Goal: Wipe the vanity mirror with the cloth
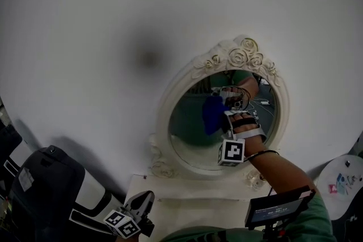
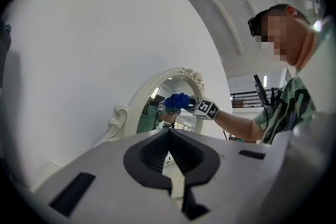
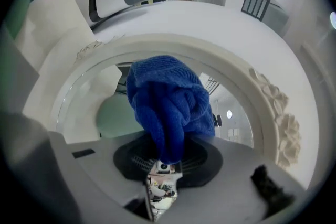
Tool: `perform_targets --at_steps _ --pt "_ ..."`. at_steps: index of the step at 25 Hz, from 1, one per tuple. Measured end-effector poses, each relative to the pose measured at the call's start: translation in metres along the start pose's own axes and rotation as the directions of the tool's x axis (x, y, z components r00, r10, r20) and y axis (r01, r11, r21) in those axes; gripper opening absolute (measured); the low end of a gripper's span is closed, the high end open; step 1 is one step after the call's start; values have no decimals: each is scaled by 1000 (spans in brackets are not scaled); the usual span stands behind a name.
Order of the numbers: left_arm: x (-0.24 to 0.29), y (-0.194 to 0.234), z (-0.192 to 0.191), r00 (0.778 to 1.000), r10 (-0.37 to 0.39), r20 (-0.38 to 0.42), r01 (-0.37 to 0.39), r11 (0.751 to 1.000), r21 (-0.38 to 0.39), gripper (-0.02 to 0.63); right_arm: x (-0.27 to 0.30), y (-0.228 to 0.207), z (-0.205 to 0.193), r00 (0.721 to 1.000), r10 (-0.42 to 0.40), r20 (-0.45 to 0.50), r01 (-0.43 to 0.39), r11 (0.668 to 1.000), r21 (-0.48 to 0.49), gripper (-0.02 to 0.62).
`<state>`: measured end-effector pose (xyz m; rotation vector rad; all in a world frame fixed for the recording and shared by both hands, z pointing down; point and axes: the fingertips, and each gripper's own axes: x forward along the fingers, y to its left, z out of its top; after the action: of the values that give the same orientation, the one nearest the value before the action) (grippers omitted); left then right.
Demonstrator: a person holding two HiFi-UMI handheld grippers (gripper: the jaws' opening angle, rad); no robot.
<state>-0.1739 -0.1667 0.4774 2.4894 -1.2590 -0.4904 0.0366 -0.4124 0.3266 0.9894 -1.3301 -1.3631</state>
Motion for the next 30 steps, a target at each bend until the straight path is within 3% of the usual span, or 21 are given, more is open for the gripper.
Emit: perform_targets --at_steps 5,10,13,17,20,22,25,30 --pt "16 -8 -4 999 -37 -21 37 999 -2 9 -20 15 -101 985 21 -169 -18 1000 19 89" --pt "23 -11 -9 998 -55 -38 55 998 -2 9 -41 26 -193 938 44 -343 -33 999 37 87" --pt "26 -13 -11 997 -59 -45 58 998 -9 9 -46 31 -223 919 44 -393 -25 998 54 87" --pt "26 -16 -10 997 -62 -46 62 998 -5 9 -47 30 -227 912 41 -409 -14 997 70 86" --pt "19 -13 -9 998 -43 -41 43 999 -5 9 -48 27 -214 918 52 -393 -17 996 92 86" --pt "13 -7 -7 999 -22 -37 22 1000 -2 9 -45 26 -180 946 63 -317 -31 994 104 86" --pt "3 -1 -6 1000 3 -22 -3 1000 -6 9 -29 31 -101 988 66 -140 -55 995 81 86" --pt "-12 4 -2 1000 28 -3 -28 1000 -4 9 -3 37 38 993 75 87 -79 996 36 86"
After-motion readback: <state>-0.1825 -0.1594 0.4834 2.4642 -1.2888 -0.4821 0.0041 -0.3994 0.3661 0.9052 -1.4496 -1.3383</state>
